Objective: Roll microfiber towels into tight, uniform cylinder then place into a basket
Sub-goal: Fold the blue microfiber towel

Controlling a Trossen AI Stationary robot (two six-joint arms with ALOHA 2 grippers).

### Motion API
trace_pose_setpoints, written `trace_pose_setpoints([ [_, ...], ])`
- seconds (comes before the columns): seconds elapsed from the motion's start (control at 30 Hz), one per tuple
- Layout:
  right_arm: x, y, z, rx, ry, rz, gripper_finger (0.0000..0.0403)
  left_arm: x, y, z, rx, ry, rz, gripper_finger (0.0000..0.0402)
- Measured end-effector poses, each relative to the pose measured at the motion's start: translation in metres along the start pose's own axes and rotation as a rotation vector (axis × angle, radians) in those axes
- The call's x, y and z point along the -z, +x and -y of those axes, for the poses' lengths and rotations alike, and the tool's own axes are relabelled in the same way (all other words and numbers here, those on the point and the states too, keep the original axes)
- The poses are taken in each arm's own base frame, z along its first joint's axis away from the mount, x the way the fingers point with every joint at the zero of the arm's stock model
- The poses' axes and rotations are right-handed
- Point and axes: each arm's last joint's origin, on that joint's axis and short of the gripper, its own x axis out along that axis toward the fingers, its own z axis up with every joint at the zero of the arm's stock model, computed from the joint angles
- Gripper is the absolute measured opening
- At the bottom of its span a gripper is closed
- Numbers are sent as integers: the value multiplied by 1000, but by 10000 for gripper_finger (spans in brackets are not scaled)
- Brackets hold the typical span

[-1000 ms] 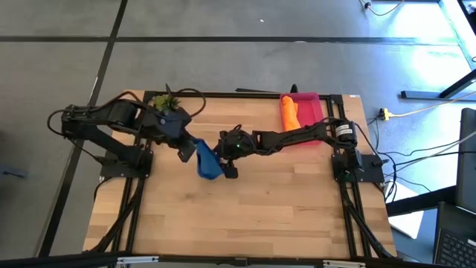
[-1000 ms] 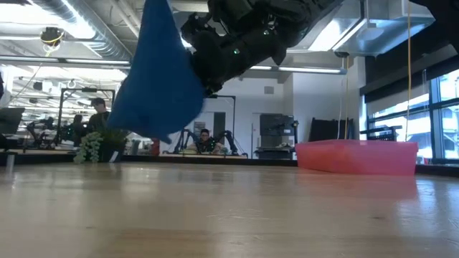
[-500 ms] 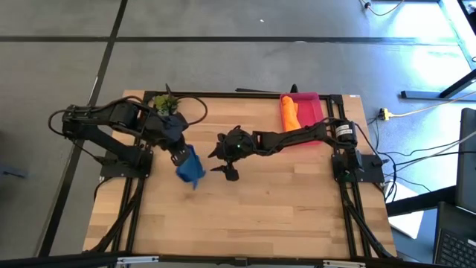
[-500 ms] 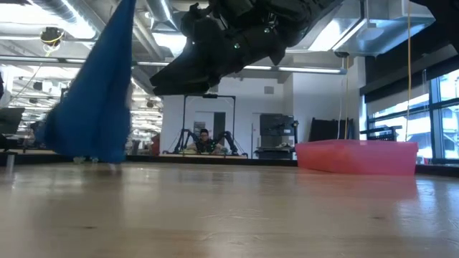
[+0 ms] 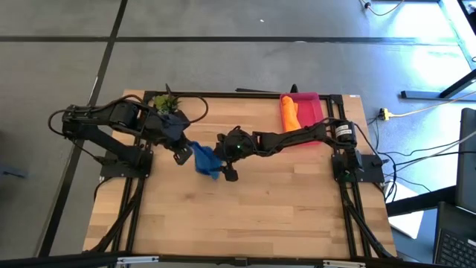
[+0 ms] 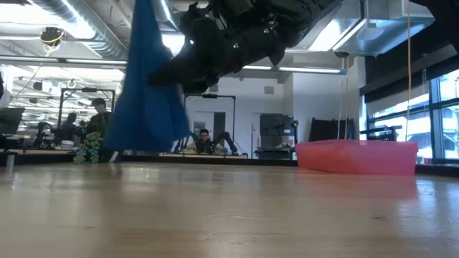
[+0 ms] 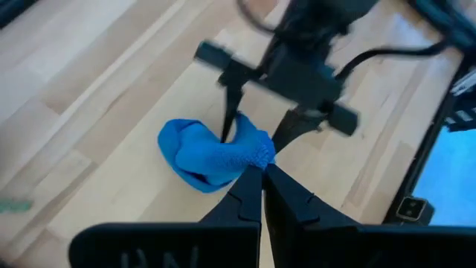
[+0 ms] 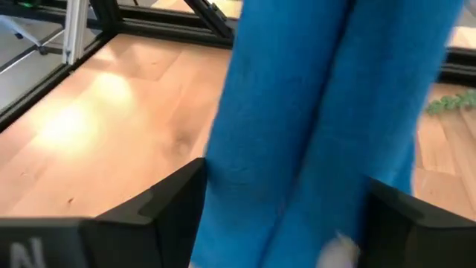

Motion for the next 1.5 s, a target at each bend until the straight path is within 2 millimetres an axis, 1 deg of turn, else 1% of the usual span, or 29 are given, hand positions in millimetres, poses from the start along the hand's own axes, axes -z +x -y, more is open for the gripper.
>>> trace_pose_setpoints([
  [0.13,2,0,0,0,4,-13,264,-3,0,3,26,21,27,0],
  [0.4,4,0,0,-2,4,-33,264,-2,0,3,41,29,6,0],
  [0.63,5,-3,13,25,-1,-26,264,-1,0,3,61,33,-14,0],
  [0.77,4,-4,18,36,15,-18,264,-1,0,3,62,69,-12,0],
  [0.97,8,-2,13,-23,6,-37,263,-3,0,5,74,103,8,0],
  [1.03,9,-1,12,-26,4,-47,258,-3,0,5,77,103,11,0],
  [1.1,9,-1,11,-25,4,-46,244,-3,0,5,76,103,11,0],
  [1.2,10,-1,11,-25,8,-54,210,-3,0,5,76,103,11,0],
  [1.5,17,-2,10,-35,48,-131,60,-3,0,5,73,98,8,0],
])
